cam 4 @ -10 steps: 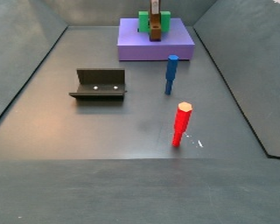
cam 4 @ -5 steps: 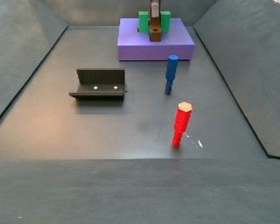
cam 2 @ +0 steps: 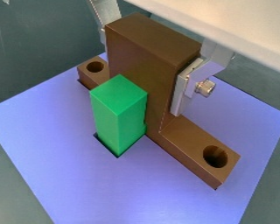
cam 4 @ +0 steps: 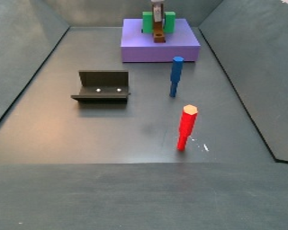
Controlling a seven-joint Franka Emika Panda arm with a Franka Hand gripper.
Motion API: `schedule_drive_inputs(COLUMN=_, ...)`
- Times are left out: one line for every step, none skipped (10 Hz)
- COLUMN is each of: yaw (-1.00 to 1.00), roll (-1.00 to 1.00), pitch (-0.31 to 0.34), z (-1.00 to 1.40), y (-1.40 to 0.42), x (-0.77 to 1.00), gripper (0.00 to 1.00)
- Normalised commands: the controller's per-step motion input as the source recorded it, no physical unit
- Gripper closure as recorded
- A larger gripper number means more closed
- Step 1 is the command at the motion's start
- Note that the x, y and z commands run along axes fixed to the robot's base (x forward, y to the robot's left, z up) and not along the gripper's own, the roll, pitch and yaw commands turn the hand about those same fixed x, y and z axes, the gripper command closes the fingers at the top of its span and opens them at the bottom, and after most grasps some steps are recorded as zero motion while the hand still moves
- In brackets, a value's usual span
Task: Pick up the brown object. Move up. Place the brown object on the fixture. Regrasp the brown object. Move to above the board. Insert the brown object.
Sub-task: Insert the brown object.
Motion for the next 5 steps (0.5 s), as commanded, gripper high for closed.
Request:
schedule_drive_inputs(yaw=0.0, roll=0.12, pitch=-0.114, z=-0.88, y=-0.15, x=-0.29, gripper=1.0)
schedule_drive_inputs(yaw=0.0, roll=0.13, pitch=-0.14, z=-0.93, y=-0.21, x=-0.37, gripper=1.0)
schedule_drive_inputs(yaw=0.0, roll=0.18, pitch=-0.094, z=-0.57, y=-0.25, x=-0.33, gripper=1.0)
schedule_drive_inputs(yaw=0.0, roll=0.0, pitch=0.0, z=0.0, y=0.0, x=0.0, gripper=1.0)
schedule_drive_inputs(yaw=0.0, roll=0.0, pitch=0.0, z=0.0, y=0.0, x=0.0, gripper=1.0)
